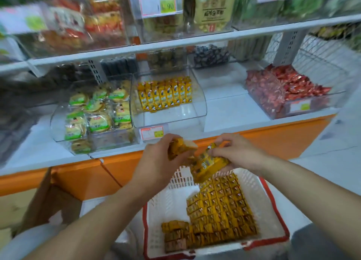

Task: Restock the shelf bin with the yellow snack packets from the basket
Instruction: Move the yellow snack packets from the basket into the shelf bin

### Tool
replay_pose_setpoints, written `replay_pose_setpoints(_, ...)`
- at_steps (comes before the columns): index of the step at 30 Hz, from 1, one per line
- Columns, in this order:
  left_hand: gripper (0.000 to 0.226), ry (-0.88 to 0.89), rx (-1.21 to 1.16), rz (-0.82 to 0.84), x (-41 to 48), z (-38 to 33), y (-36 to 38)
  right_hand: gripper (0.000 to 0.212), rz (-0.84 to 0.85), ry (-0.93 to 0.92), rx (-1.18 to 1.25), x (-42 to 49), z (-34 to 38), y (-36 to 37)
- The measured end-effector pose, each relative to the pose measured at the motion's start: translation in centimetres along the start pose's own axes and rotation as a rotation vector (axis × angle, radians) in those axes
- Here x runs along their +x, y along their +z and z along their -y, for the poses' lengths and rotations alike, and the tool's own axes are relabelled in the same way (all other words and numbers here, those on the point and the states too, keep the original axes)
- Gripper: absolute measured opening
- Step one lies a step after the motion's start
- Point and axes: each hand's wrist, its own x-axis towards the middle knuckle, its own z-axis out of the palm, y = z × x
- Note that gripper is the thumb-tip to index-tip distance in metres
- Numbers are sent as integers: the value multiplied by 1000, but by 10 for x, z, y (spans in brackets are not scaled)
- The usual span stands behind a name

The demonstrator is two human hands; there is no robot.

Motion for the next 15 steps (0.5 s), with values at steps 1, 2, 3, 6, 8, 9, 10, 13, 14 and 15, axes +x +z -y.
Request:
replay_pose_setpoints(1, 33, 37, 25, -31, -6, -2, 0, 22, 11, 23, 77, -4, 3, 3)
replay_pose_setpoints(2, 36, 67, 32, -52, -10, -3, 0, 18, 23, 45, 137, -7, 4, 7)
replay_pose_setpoints(3, 38, 90, 28, -61, -14, -4, 2, 16, 36, 64, 179, -9, 5, 10)
replay_pose_setpoints(6, 43, 129, 22, -66, -16, -6, 5, 11, 63, 104, 272, -10, 6, 15)
replay_pose_setpoints(8, 48, 146, 1, -74, -14, -4, 9, 9, 47, 130, 351, -7, 5, 14)
replay_pose_setpoints(9, 51, 152, -14, -72, -14, -4, 11, 9, 31, 140, 390, -6, 5, 13)
replay_pose_setpoints(10, 53, 157, -28, -65, -14, -4, 14, 11, 12, 142, 420, -5, 4, 14)
replay_pose_setpoints(13, 58, 189, -27, -47, -12, -4, 27, 13, -40, 123, 463, 2, -2, 19)
replay_pose_setpoints(14, 58, 206, -15, -41, -11, -5, 31, 10, -59, 112, 463, 5, -4, 21)
replay_pose_setpoints(15, 55, 219, -16, -37, -10, -5, 35, 7, -82, 103, 461, 7, -5, 24)
